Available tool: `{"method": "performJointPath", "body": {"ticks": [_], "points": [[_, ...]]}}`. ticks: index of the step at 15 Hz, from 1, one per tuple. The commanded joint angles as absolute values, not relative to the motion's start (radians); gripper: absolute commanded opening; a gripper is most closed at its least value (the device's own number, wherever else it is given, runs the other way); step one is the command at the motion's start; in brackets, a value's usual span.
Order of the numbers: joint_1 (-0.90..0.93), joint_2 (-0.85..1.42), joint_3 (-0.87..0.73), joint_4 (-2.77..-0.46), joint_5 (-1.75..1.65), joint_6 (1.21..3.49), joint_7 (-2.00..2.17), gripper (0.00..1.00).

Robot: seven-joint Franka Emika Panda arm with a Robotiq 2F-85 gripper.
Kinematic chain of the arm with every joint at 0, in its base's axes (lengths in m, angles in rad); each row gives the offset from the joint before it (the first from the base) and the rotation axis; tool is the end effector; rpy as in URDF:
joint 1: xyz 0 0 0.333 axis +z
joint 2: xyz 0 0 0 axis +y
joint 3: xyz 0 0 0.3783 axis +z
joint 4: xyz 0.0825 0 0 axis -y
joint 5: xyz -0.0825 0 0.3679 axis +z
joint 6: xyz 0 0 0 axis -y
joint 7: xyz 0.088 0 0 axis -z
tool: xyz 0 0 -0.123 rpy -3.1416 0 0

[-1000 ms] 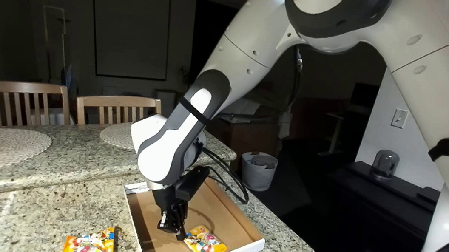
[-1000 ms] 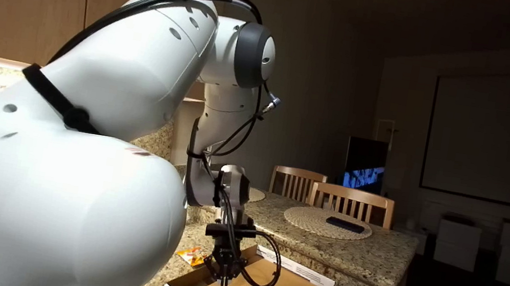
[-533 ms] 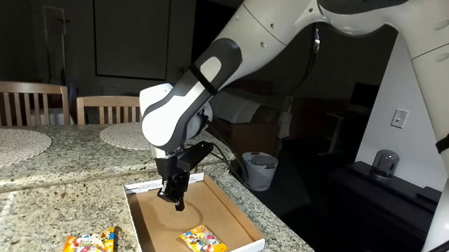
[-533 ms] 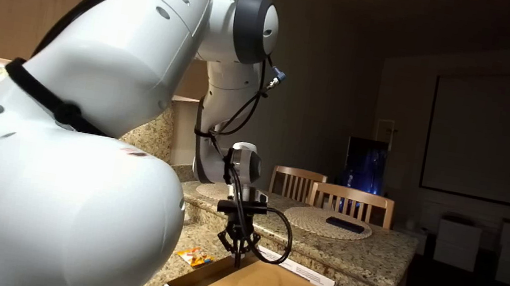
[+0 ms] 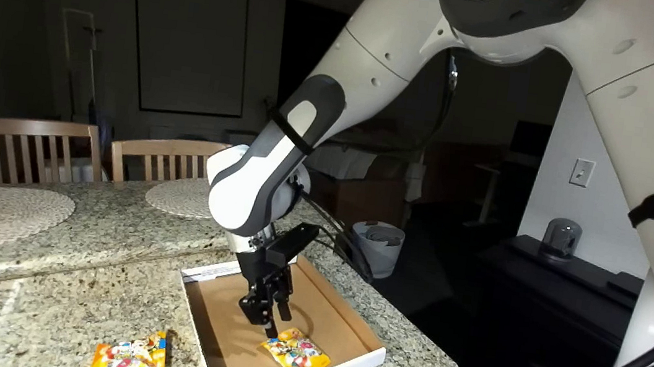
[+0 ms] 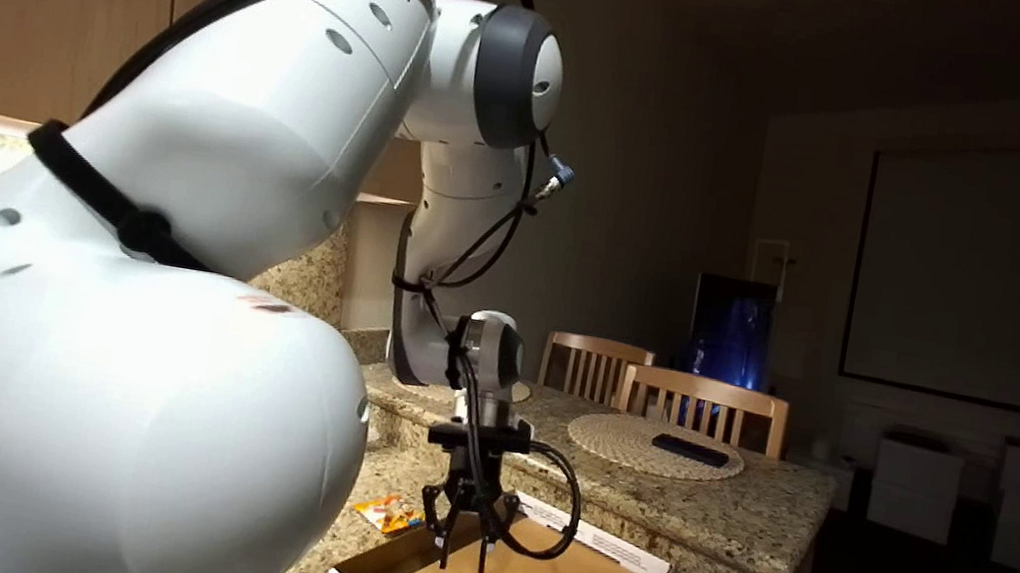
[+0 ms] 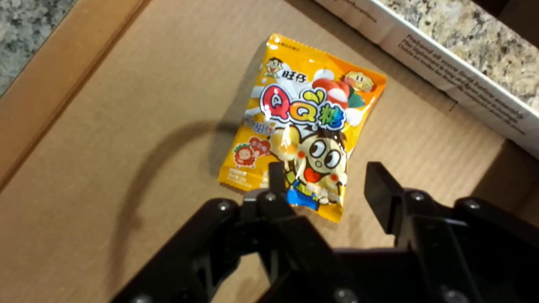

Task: Remove the two orange sachets from the box and place them on the countertop

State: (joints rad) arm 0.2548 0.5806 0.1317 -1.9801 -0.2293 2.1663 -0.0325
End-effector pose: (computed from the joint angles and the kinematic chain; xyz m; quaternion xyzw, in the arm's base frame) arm 0.5454 0.2062 0.1970 0.9402 0.2794 -0.1795 0.0761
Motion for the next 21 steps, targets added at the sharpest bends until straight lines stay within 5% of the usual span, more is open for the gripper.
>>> {"method": "performJointPath", "body": {"ticks": [1,4,13,14,21], "points": [[0.248,0.623,0.147,-1.957,-0.211,2.107,-0.063,0.83],[0.252,0.66,0.152,-1.934,-0.213,2.068,-0.063,0.99],[0.267,0.749,0.139,-1.856,-0.225,2.076,-0.025,1.0],[0.268,0.755,0.136,-1.849,-0.226,2.083,-0.019,0.75],[0.269,0.764,0.119,-1.827,-0.228,2.072,-0.013,0.34]]}}
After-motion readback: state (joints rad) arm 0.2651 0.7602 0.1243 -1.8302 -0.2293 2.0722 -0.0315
